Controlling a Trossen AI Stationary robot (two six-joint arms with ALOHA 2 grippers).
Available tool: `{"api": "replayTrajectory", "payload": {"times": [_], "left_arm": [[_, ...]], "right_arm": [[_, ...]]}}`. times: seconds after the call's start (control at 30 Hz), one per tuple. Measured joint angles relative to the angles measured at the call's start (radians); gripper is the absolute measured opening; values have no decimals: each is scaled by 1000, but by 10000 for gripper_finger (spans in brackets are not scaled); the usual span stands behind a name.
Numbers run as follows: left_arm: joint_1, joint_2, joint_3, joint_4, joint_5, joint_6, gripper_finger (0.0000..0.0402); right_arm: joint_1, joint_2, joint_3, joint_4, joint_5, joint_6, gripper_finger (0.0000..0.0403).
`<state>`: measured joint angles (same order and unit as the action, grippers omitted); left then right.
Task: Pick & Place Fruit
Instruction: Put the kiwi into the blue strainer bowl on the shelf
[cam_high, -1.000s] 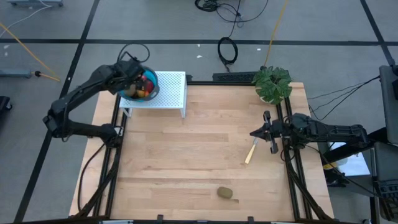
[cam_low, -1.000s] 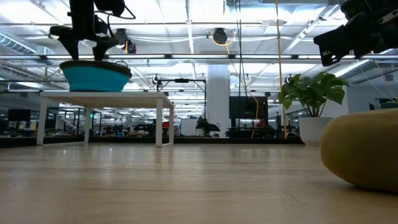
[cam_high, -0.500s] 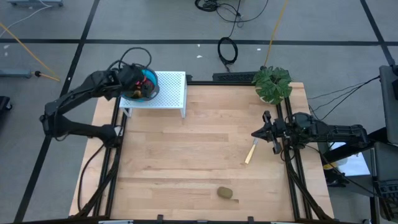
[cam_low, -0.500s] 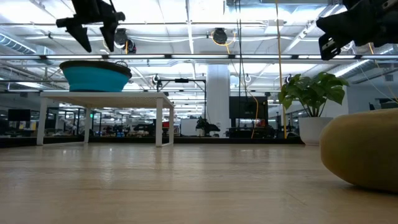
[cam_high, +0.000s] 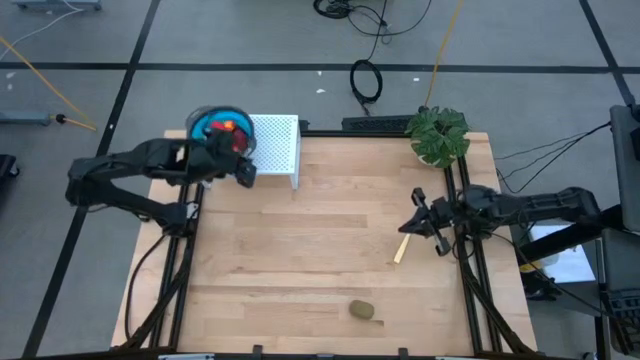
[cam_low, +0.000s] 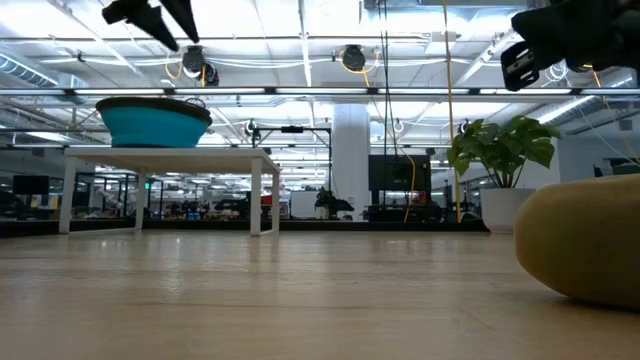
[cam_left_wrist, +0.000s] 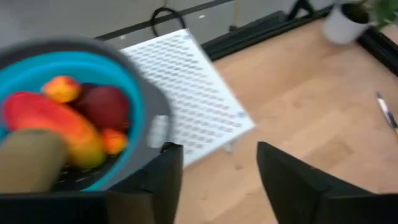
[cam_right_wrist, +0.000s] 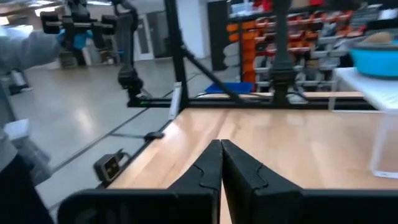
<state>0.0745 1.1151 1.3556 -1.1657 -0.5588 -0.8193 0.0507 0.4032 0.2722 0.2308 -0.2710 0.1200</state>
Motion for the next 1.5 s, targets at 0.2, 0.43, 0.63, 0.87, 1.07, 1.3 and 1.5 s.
{"api": "replayTrajectory", "payload": {"times": [0.2,0.43,0.63,0.87,1.07,1.3,1.5], "left_arm": [[-167,41,-6,66,-48,-33,125],[-339,52,-129,341,-70,-1,65],[-434,52,-258,532,-80,5,21],[-505,50,-416,736,-97,92,10],[-497,-8,-547,891,-31,152,5],[-447,-139,-679,1010,86,254,5],[-394,-305,-773,1006,168,338,2]], "right_arm": [[104,109,0,123,5,0,0],[234,180,0,165,44,0,0],[338,212,0,179,149,-1,0],[419,244,2,214,252,0,0],[454,288,53,206,348,-20,0],[476,397,145,203,462,-30,0],[497,528,249,168,541,-28,0]]}}
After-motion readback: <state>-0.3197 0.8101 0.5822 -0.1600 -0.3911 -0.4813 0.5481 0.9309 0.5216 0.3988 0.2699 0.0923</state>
